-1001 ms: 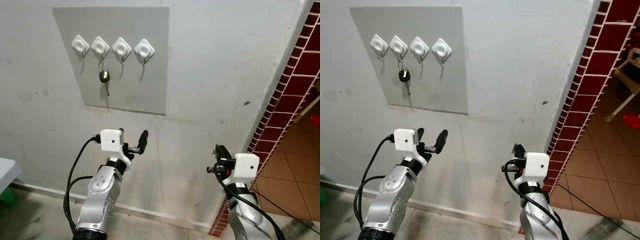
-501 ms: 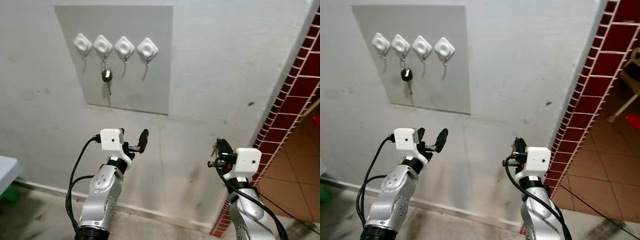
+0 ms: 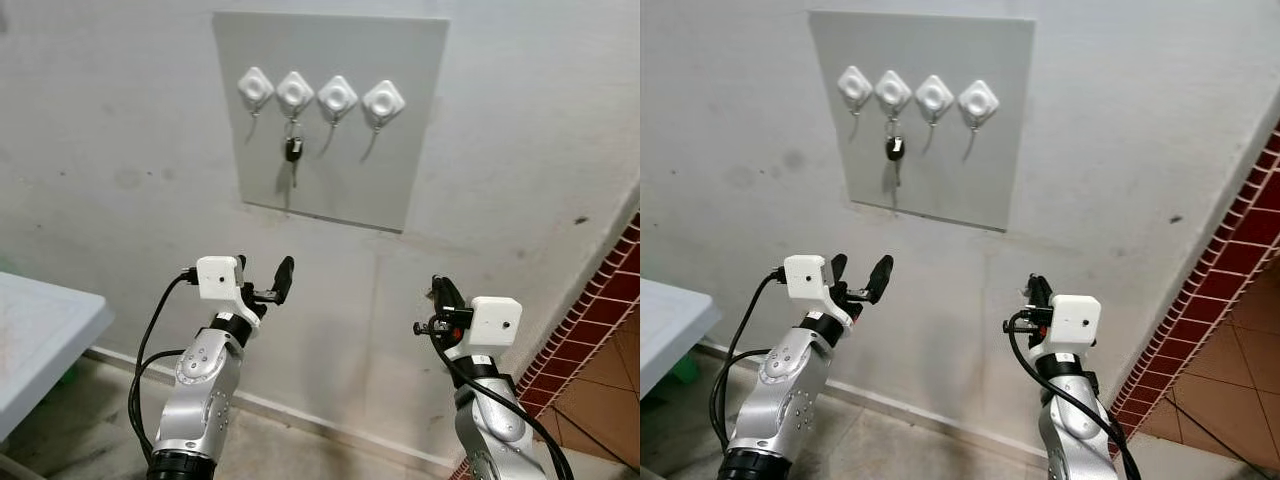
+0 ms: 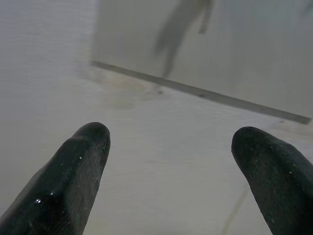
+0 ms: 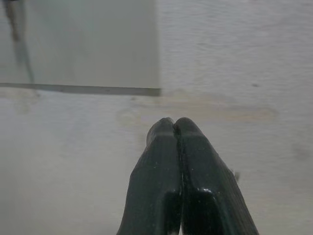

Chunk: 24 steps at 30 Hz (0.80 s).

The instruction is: Hang keys on a hook

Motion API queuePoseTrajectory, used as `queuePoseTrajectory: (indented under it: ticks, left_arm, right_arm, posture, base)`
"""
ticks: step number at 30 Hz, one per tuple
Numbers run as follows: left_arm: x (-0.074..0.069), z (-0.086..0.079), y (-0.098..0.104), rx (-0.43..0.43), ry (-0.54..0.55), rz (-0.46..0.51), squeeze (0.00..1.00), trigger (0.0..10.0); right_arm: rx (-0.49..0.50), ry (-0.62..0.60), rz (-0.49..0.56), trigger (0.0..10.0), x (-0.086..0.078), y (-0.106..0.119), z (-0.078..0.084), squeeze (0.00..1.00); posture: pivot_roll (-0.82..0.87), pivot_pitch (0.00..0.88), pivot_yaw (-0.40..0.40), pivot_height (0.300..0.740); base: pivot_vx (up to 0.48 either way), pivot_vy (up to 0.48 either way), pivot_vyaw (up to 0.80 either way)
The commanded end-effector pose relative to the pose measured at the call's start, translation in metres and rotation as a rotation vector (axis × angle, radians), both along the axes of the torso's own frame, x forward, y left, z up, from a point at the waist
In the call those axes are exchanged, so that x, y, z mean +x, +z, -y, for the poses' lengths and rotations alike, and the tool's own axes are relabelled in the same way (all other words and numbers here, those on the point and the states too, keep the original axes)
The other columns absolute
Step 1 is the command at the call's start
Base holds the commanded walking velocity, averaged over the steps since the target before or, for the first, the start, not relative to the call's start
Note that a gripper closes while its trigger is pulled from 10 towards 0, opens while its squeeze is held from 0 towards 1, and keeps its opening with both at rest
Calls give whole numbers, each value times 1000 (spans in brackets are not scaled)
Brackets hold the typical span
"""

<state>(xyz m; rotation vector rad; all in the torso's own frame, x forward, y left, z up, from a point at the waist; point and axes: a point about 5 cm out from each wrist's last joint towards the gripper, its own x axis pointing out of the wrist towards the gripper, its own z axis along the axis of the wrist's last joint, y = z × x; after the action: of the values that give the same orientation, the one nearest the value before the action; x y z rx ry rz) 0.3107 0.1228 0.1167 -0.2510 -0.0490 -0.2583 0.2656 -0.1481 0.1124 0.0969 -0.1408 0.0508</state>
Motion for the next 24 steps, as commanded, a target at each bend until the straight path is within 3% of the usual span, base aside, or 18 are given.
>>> queuePoseTrajectory:
  ticks: [1,24]
  left_arm:
    - [1,-1,2,2,1,8,0,10000]
    - [-1,-3,2,12,3,7,0,10000]
  right_arm:
    - [-2,-2,4,10000,0,1,0,0]
    - [11,5,0,10000,-1,-1,-5,0]
  posture:
    - [-52,0,35,740]
    - [-41,0,41,740]
  base:
    - [0,345,0]
    - [0,346,0]
